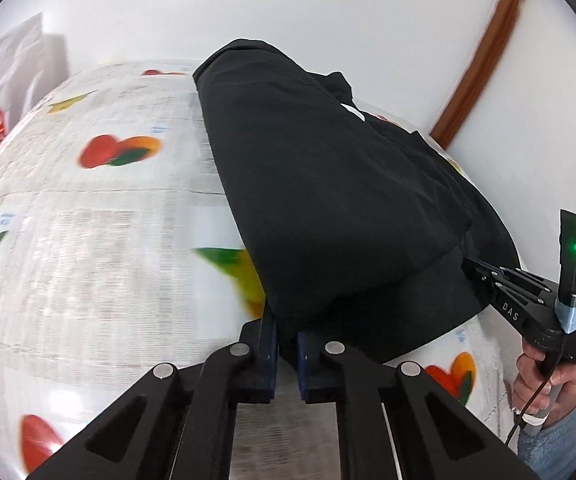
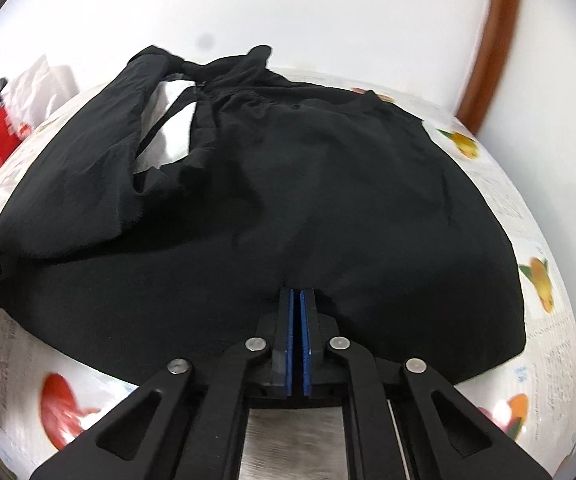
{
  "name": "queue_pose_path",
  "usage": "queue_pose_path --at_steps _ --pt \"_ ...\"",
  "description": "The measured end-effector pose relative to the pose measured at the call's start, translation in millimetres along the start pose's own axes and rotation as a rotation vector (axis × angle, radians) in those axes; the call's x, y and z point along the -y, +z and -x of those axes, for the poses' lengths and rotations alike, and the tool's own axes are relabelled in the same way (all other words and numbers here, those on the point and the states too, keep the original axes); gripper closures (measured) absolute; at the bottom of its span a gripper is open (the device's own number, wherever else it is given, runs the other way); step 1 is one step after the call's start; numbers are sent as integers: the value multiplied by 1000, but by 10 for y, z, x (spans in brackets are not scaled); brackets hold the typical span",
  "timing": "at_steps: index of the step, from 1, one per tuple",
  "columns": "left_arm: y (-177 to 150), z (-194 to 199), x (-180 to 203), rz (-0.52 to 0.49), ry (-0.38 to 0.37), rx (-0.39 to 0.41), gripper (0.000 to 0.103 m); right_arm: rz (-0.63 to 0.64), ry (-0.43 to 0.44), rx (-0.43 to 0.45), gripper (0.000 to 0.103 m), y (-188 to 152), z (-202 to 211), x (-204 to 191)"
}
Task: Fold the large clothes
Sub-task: 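Fold the jacket bundle over with the right tool while the left tool grasps its edge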
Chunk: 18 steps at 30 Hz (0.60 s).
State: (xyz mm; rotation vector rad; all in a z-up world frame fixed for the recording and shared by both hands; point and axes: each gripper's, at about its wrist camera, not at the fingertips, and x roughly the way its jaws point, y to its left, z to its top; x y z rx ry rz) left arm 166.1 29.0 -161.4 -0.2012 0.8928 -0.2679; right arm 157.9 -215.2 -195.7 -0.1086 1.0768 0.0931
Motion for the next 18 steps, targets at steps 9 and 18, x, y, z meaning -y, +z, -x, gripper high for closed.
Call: queue_pose_path --at_steps 9,18 --pt "22 166 -427 26 49 -15 95 17 127 -15 100 219 -72 -379" --pt "21 144 -471 42 -22 -25 75 -9 304 51 41 540 147 -364"
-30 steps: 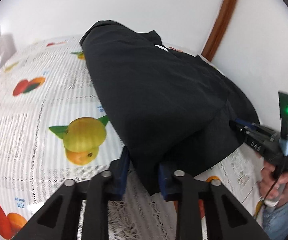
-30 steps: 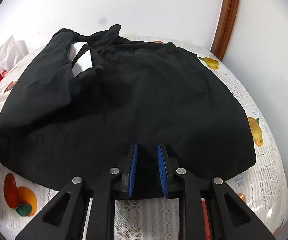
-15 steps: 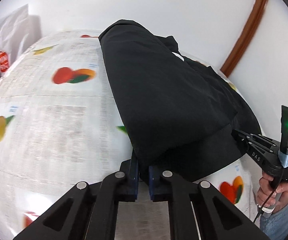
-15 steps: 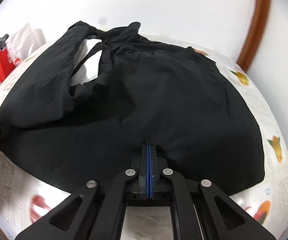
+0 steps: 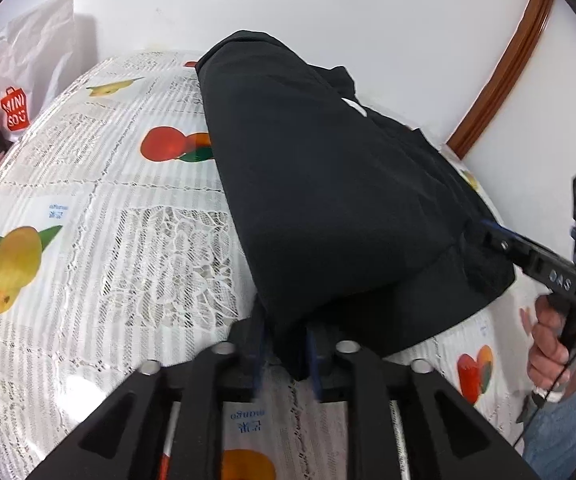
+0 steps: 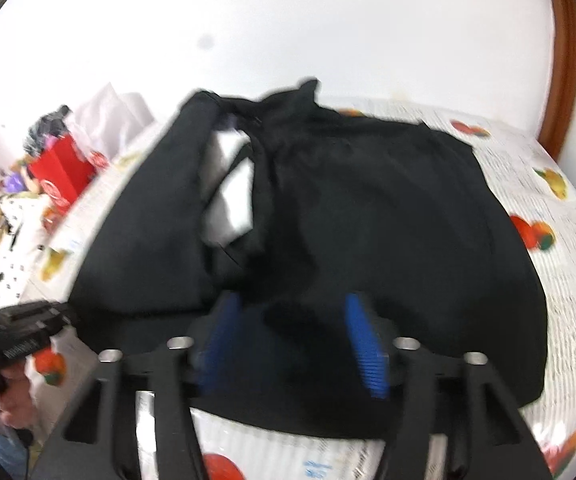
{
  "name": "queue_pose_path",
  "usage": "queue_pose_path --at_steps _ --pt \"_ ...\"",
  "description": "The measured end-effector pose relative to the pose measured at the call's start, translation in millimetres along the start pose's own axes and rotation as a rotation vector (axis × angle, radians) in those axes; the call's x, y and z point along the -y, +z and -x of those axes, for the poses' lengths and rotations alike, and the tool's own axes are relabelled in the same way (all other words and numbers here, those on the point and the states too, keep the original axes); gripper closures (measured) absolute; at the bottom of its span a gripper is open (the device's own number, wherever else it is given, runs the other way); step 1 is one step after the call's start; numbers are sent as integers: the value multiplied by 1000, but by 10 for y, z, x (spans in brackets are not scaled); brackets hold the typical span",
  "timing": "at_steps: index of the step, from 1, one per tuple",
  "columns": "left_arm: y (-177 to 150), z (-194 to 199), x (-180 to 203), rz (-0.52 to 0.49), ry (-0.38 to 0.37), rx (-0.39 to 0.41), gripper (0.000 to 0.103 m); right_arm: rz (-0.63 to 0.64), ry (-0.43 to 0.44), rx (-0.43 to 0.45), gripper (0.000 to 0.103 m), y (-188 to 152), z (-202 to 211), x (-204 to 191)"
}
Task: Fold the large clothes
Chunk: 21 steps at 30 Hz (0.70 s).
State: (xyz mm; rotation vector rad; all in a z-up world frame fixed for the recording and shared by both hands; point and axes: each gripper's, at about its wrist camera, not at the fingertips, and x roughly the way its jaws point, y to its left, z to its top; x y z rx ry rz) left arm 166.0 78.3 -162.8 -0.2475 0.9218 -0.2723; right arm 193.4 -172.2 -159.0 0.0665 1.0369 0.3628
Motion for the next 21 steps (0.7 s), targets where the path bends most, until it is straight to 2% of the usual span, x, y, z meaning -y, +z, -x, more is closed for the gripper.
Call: queue_pose_path --at_steps 2,7,13,15,17,18,19,21 --pt "-56 55 -11 -6 -48 10 40 7 30 -2 40 115 -76 -91" --pt "-61 64 72 -54 -55 13 35 4 112 -26 39 180 -205 -262" --pt "-4 -121 253 -104 13 6 26 -29 169 -81 39 257 -539 -308" --pt "-20 -155 313 -130 49 10 23 -25 181 -89 47 273 -602 -330" --pt "-28 -183 355 -152 79 10 22 -10 200 -86 67 284 -619 -371" --pt "-25 -196 369 -160 92 9 21 4 199 -82 72 291 -614 -402" --pt "-22 -206 376 -165 101 8 21 26 192 -69 90 300 -594 -443" --pt "-23 -225 404 -182 128 4 21 54 204 -43 93 319 -521 -491"
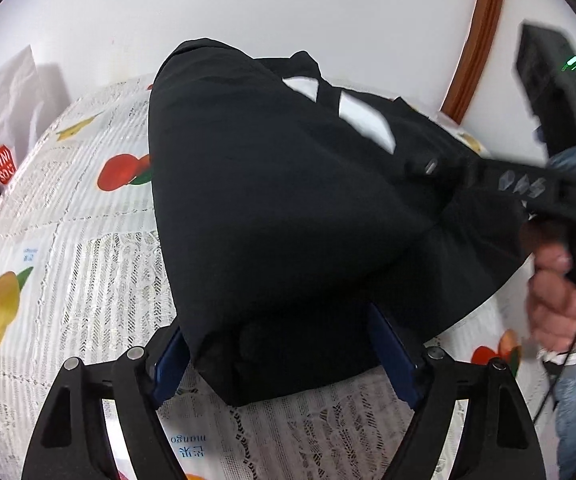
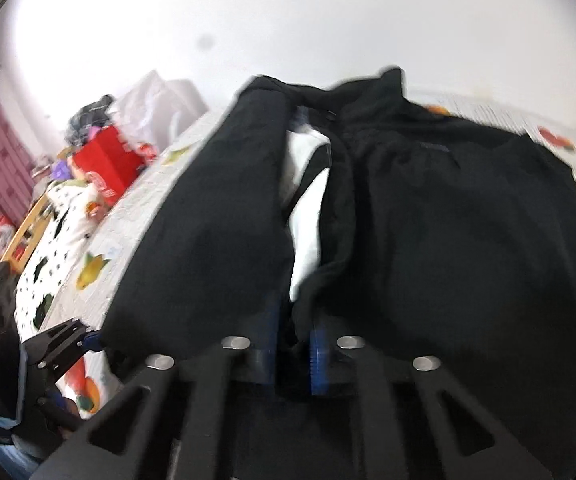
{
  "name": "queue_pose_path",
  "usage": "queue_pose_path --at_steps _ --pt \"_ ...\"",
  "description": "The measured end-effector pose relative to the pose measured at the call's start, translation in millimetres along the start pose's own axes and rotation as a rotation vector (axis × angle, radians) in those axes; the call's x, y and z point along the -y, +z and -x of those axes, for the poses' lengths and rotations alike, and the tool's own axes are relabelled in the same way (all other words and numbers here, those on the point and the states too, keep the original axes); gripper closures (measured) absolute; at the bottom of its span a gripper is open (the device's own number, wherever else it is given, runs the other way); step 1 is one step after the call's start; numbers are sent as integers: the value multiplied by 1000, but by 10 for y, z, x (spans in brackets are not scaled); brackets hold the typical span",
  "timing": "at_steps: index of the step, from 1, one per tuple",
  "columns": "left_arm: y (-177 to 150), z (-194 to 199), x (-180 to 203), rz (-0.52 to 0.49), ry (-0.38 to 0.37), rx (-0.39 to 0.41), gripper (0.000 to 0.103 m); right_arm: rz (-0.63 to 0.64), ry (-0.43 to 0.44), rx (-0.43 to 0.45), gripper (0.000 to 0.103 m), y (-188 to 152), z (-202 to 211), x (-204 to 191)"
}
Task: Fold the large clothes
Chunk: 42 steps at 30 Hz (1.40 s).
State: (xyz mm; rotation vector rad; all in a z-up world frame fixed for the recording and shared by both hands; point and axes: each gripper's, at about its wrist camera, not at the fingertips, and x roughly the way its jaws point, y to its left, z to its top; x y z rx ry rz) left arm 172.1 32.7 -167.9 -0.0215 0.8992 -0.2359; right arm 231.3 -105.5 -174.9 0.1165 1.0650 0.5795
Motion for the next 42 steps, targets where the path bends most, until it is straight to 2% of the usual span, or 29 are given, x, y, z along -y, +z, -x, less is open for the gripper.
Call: queue_pose_path --at_steps 6,11,13,17,21,25,26,28,32,34,36,37,38,40,42 --pt "12 -21 33 -26 19 -3 21 3 37 241 96 24 723 35" --pt "38 -33 110 -69 46 6 21 -39 -63 391 96 -98 1296 233" --pt "47 -40 143 -82 43 7 21 -73 -88 426 96 -191 1441 375" --pt "53 -67 228 -112 59 2 21 -163 -152 402 97 -461 1480 653" --pt "57 -53 287 -110 27 9 23 -242 -207 276 95 -725 1239 953" --pt "59 -22 325 -107 -20 17 23 -268 -215 231 79 -850 1186 1080" --pt "58 -14 372 -110 -22 16 23 -275 -207 228 68 -857 1195 1094" --pt "55 -59 461 -116 -21 8 23 -283 -179 210 52 -833 1165 1112" --pt "62 -121 587 -129 -36 -11 23 -255 -169 167 51 -747 969 1108" --pt "41 -187 676 -144 14 -29 21 -241 -210 142 53 -682 847 1069" --pt "66 -225 696 -138 30 -27 21 -222 -232 135 72 -627 819 1029" --pt "79 -230 678 -132 29 -28 21 -206 -240 130 86 -593 815 1001" --pt "89 -240 673 -127 37 -28 21 -187 -250 132 91 -560 828 969" --pt "107 -257 672 -124 65 -25 21 -145 -253 152 94 -509 887 913" --pt "109 -260 677 -125 70 -23 21 -115 -232 210 96 -487 1031 890"
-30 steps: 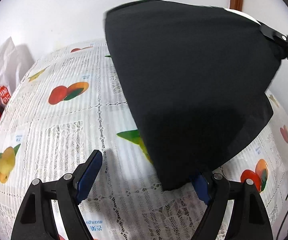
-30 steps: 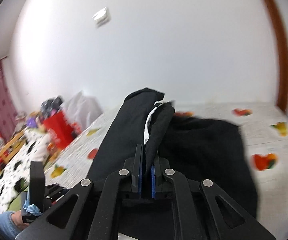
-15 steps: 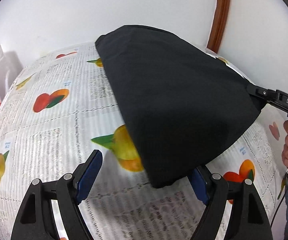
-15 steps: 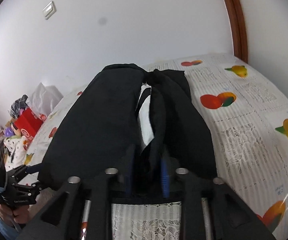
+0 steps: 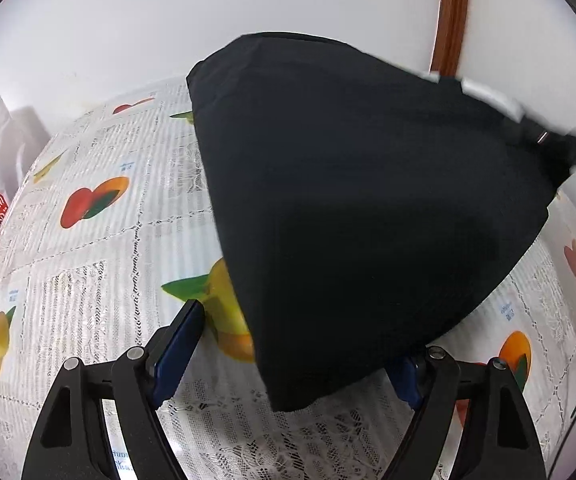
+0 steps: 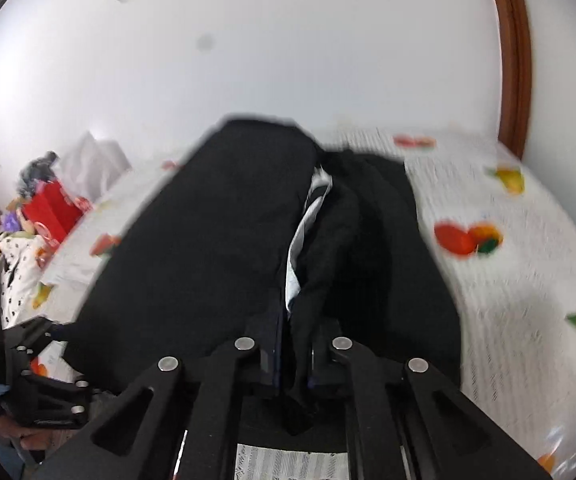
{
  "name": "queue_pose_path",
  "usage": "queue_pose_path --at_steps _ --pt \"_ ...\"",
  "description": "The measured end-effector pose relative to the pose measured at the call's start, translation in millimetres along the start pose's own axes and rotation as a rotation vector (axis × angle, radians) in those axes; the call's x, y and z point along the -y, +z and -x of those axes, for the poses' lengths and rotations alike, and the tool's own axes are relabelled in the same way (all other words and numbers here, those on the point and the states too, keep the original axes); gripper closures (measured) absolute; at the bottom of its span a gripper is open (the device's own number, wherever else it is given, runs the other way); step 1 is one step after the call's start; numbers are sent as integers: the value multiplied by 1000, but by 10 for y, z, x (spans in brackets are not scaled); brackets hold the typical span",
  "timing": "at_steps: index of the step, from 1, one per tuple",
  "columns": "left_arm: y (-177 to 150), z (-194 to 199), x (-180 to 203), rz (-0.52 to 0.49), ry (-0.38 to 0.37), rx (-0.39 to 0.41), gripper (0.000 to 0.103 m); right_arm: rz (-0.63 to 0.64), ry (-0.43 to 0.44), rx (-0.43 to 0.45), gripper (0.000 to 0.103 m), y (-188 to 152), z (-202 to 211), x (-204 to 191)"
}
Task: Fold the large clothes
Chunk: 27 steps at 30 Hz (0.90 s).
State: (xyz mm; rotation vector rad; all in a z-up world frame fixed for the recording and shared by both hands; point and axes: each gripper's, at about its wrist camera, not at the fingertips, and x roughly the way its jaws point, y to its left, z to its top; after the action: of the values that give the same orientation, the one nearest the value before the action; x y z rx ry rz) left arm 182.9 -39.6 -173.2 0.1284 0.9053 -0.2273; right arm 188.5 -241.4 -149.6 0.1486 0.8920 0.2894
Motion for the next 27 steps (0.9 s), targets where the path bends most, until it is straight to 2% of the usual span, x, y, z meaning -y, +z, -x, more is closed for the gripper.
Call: queue_pose_path --at_steps 3,6,8,10,13,15,19,20,22,25,27 --pt "-15 14 8 0 4 4 21 -65 77 165 96 49 378 152" --pt "-21 24 12 2 5 4 21 -134 44 225 96 9 501 315" --pt "-29 27 9 1 5 5 20 -169 -11 192 96 -59 430 421" --pt "-26 25 16 0 6 5 20 -206 -47 109 96 -147 258 514" --pt "-13 31 18 1 1 1 21 -215 -76 51 90 -233 139 533" --pt "15 22 6 7 -8 -6 21 -208 -87 50 86 -235 154 521" --pt "57 -36 -17 14 -9 -6 21 -207 -83 21 85 -172 73 487" --pt "61 -44 -15 14 -4 -6 21 -186 -95 6 87 -150 33 443" --pt "67 -47 -13 15 -2 -8 21 -173 -78 42 93 -167 82 513" --pt "61 -61 1 11 4 -9 21 -210 -93 28 93 -259 164 682" --pt "67 -64 -2 8 1 -15 21 -168 -124 4 91 -292 173 646"
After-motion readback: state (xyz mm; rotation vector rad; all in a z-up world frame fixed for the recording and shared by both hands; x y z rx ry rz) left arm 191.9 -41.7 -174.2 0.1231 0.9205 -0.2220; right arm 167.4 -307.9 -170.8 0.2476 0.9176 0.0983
